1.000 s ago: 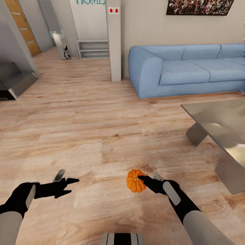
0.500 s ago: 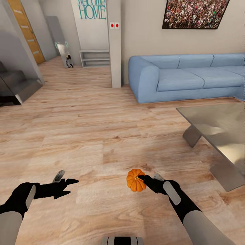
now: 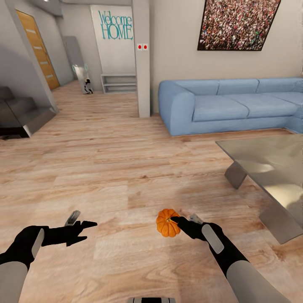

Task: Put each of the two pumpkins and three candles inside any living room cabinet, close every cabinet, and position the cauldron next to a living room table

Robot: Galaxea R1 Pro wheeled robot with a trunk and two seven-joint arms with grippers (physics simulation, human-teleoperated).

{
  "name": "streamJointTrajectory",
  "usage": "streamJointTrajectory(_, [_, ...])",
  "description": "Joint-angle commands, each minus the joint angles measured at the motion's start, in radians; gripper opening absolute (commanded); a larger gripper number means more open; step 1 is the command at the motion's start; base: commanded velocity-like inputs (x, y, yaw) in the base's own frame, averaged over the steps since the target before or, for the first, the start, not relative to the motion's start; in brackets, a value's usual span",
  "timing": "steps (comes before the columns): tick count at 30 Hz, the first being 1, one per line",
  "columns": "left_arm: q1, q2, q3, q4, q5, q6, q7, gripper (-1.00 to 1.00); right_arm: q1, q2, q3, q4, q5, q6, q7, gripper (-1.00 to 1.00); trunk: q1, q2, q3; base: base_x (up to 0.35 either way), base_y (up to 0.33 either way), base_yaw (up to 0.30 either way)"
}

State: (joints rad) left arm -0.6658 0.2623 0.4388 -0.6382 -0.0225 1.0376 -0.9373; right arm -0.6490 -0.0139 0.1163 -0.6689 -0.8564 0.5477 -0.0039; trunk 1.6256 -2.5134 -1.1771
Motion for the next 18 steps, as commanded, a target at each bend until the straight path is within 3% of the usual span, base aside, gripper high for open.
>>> streamJointTrajectory(1, [0.0, 0.0, 0.0, 0.001, 0.0, 0.0, 0.0, 1.0, 0.0, 0.0, 0.0, 0.0, 0.0, 0.0, -0.005, -1.0, 0.0, 0.0, 0.004, 0.0, 0.0, 0.0])
streamJointTrajectory(18, [0.0, -0.005, 0.001, 0.001, -0.002, -0.003, 0.002, 1.0, -0.001, 0.0, 0.002, 0.001, 0.0, -0.018, -0.005, -1.0, -0.008, 0.004, 0.07, 0.0, 0.0, 0.0])
